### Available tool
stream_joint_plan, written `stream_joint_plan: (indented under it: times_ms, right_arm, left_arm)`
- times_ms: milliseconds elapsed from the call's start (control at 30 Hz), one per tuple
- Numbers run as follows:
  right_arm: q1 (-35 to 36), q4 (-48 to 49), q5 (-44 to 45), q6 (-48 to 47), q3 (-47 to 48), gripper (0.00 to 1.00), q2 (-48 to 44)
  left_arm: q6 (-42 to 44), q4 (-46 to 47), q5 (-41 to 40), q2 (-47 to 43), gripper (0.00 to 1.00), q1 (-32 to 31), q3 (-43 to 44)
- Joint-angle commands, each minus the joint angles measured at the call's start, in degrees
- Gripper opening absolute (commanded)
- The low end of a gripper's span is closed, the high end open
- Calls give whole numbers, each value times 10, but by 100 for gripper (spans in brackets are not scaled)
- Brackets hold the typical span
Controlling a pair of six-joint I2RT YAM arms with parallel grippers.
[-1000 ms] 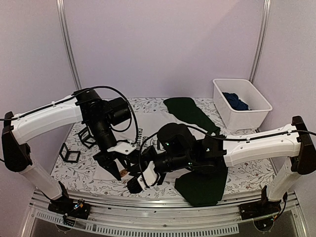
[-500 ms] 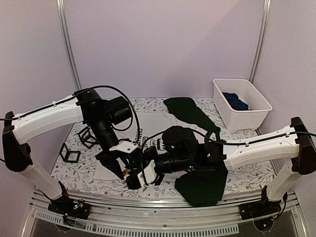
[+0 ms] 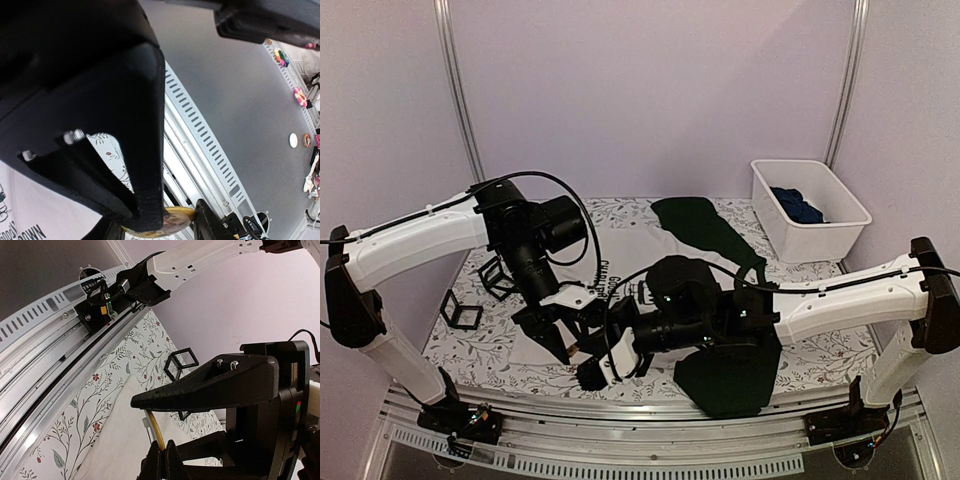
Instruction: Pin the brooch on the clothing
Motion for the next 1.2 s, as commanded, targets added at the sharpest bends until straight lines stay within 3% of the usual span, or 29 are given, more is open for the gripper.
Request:
stream_joint_plan:
  times_ms: [0,33,67,133,167,200,300,600,867,1000,1167]
  right_arm:
    - [-5,-10,37,15,21,0,8]
    - [-5,-8,39,21,22,0,6]
    - [-6,-6,39,33,23,0,4]
    - [-10,-7,39,65,23,0,0]
    - [-13,-10,40,85,22,0,-3]
    - [-16,-12,43,102,22,0,-5]
    - [-23,-11,60,176,11,0,-21]
    - [-64,37,103,437,-62,0,-83]
    - [-113,167,66,649,-132,0,-124]
    - [-122,213,52,708,-154,0,-145]
    - [-139,248,-15,718,-194,0,-182]
  left_arm:
    - [-4,1,33,0,31,-10,15]
    - [-2,1,30,-3,35,-9,15]
    - [-5,2,22,-8,45,-4,17]
    - [-36,25,7,-18,73,10,21]
    - [-57,42,-1,-28,95,22,23]
    - [-82,62,-13,-36,99,33,27]
    - [-161,125,-54,-61,100,68,43]
    - [-255,158,-122,-162,100,129,26]
    - [-341,225,-293,-281,100,129,-31]
    - [-331,184,-282,-318,100,147,-74]
    - [-241,116,-266,-363,99,146,-114]
